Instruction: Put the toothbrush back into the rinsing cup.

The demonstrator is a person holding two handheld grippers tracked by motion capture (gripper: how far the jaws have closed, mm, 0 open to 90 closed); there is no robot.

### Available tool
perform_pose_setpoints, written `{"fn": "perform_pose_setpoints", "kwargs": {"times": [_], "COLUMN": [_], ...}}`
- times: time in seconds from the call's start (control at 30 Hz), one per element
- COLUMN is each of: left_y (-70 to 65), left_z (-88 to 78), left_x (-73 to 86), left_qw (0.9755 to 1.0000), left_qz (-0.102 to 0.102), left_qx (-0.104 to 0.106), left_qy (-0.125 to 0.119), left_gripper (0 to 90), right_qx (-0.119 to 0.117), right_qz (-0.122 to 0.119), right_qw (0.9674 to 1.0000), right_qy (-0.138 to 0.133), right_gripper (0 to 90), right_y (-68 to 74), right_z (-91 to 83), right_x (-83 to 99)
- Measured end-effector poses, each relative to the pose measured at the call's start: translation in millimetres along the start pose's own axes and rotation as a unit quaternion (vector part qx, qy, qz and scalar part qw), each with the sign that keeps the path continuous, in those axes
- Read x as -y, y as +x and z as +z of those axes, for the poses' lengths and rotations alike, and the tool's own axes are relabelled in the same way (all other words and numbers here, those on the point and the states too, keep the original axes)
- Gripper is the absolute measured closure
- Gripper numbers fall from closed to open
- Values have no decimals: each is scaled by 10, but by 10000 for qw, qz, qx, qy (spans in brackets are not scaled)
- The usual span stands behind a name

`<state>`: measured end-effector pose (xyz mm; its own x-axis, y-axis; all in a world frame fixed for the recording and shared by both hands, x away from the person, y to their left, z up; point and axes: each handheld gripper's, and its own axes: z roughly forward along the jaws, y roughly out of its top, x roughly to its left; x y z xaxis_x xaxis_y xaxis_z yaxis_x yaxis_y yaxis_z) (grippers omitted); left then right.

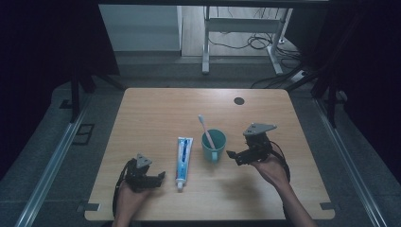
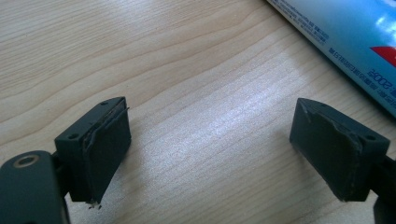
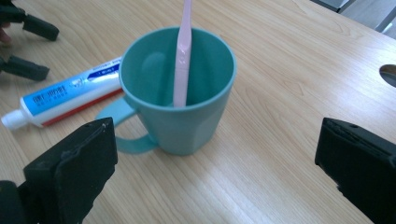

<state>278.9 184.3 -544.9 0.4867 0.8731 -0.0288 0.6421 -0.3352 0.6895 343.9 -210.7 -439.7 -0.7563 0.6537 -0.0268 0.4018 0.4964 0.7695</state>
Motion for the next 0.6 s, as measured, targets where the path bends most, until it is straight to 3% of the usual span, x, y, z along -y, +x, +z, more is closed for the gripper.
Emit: {"fn": "perform_pose_setpoints", "kwargs": {"times": [0.6], "left_y": [-3], "left_z": [-1], "left_x": [1], "left_qw": [10000], "left_qz": [-17], "left_qx": [-6], "left_qy": [9], "left_gripper": [126], "right_qx": [219], "right_qz": [198], "right_qw": [9995], "right_qy": [82], "right_gripper": [0], "right_y": [-82], "right_z": [-161], "right_x": [370]}}
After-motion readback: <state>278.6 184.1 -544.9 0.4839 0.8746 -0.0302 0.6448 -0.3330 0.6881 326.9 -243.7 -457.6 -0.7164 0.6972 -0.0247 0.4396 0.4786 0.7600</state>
